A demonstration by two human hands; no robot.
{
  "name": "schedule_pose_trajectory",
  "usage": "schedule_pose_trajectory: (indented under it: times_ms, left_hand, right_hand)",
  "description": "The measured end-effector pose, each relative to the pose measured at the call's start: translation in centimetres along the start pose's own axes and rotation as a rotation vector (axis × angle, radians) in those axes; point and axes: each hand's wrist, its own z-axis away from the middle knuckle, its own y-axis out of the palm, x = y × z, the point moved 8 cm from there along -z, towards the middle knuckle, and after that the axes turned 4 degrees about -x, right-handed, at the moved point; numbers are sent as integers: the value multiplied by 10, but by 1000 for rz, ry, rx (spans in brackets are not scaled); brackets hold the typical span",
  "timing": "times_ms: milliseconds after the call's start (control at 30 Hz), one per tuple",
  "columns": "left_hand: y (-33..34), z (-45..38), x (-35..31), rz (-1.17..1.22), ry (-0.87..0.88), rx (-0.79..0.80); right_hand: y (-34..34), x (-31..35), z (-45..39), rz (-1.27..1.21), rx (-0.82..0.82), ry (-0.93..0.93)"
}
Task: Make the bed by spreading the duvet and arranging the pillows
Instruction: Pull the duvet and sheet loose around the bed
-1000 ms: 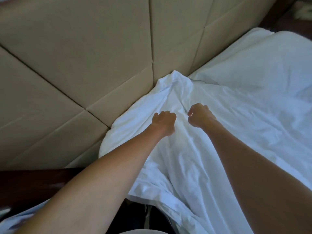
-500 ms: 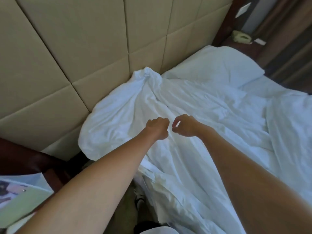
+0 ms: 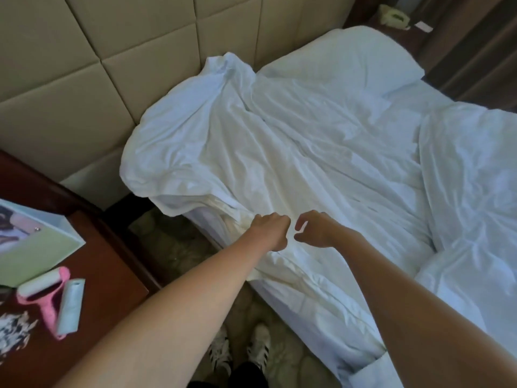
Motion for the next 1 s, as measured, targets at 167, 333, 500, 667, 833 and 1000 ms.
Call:
schedule_pose_trajectory:
  times_ms: [167,333,500,667,833,1000]
  left_hand:
    - [84,-15,0,-170,66,62]
    - [172,-41,-2,-427,98,83]
    - [220,-51,8,-456,29,-54]
    - [214,-18,-5,-377,31,-116]
    - [172,52,-28,-341,80,-180]
    - [136,131,-46,-353,25,-207]
  right_hand:
    - [60,-19,-10,178,68,-39]
    - [145,-58,-31,283,100,-10]
    - [199,-112,-31,207,0,42]
    - [200,-107,-2,40,-106,-2]
    - [184,-91,66,-80,-40,-22]
    - [171,-63,139,-28,18,-75]
